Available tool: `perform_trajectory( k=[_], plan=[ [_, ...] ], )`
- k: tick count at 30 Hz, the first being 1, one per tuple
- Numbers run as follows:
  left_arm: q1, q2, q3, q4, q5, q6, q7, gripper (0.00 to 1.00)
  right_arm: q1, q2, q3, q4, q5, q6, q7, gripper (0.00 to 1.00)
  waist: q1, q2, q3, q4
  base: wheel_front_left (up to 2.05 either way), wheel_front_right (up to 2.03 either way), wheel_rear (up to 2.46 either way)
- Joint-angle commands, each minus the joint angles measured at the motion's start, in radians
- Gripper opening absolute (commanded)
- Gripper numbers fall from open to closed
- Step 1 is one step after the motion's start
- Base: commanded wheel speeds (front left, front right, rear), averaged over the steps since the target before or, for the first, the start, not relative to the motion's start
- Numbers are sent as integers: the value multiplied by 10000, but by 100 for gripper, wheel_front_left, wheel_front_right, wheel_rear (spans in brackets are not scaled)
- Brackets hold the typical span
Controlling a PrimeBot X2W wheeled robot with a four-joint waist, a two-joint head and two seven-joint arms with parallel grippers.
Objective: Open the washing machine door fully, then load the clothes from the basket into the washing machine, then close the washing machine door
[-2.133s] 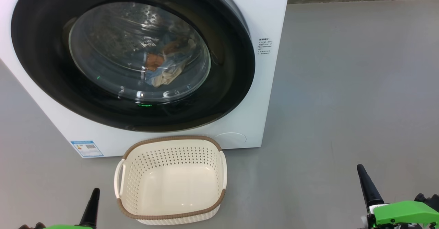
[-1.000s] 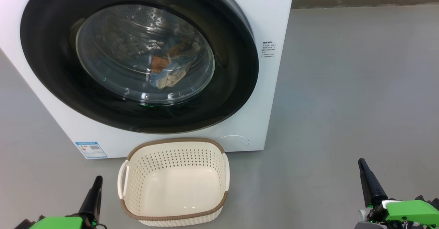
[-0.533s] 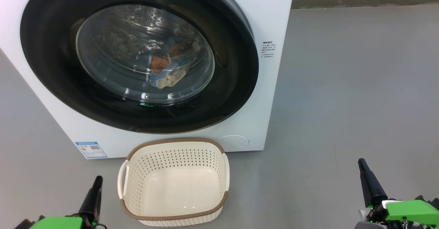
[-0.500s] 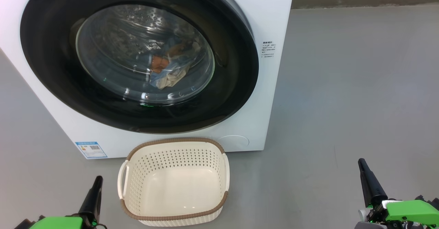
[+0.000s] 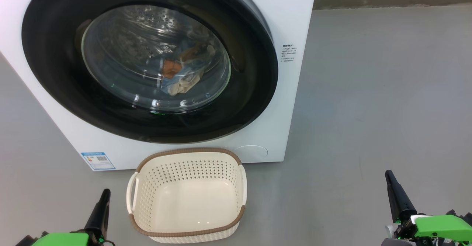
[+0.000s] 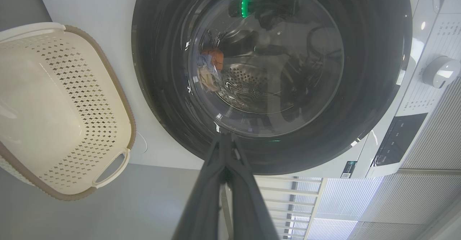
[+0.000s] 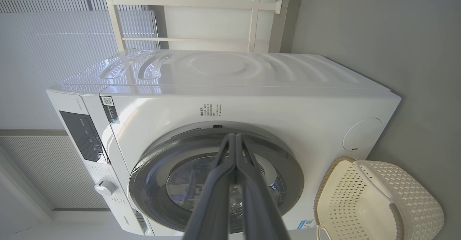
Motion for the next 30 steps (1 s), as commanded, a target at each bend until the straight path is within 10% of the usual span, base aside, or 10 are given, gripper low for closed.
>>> perform_trajectory(
  k=[1, 30],
  plan=[
    [-413, 99, 354, -271, -83, -29, 62, 0, -404, -47, 240, -301, 107, 16, 80, 0, 0, -1, 0, 0, 0, 0, 0],
    [-413, 99, 352, -272, -84, -29, 60, 0, -404, -47, 241, -301, 108, 16, 79, 0, 0, -1, 0, 0, 0, 0, 0]
  ],
)
